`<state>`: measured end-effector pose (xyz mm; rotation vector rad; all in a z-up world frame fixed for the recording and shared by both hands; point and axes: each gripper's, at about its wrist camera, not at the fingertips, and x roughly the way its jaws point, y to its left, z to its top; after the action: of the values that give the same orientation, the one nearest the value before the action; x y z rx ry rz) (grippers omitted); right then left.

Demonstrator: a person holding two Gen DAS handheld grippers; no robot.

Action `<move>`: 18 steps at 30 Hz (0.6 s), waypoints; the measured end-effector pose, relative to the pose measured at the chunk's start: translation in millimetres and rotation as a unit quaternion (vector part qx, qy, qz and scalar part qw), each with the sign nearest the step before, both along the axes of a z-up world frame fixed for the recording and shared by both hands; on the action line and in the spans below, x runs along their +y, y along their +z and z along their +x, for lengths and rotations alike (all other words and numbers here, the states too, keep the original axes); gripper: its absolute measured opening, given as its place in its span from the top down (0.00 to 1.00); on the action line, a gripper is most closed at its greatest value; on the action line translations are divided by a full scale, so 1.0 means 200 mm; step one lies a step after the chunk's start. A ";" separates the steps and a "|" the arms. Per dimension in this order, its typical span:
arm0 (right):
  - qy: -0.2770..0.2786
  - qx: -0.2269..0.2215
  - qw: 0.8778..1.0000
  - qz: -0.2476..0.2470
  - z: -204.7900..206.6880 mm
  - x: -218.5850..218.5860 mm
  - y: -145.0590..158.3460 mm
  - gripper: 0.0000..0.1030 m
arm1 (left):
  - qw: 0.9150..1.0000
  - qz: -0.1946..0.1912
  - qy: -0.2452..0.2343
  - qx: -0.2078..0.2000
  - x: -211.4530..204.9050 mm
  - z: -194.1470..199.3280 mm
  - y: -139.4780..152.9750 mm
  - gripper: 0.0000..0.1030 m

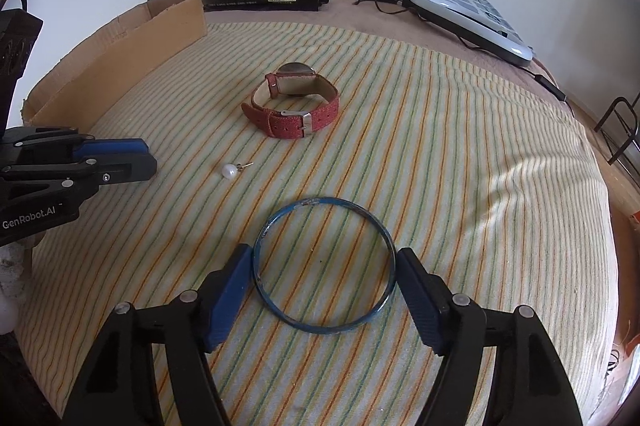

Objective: Organize jewelry
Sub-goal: 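Close the left tool on a loose pearl while the right tool closes on the blue bangle, then carry the pearl and blue bangle into the cardboard box and open both tools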

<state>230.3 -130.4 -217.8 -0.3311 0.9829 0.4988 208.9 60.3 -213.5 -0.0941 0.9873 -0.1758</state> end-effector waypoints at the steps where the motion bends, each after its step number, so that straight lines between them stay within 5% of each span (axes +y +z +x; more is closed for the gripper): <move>1: 0.000 -0.001 1.000 0.000 0.00 0.00 0.00 0.28 | 1.000 -0.001 0.001 -0.001 0.00 0.00 0.00 0.85; 18: -0.016 -0.031 0.999 0.025 -0.03 -0.01 0.21 0.28 | 0.999 -0.013 0.006 -0.041 0.01 -0.08 0.19 0.85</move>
<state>225.3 -131.7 -175.5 -0.2830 0.9131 0.4805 192.7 61.6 -174.7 -0.1161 0.9028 -0.1809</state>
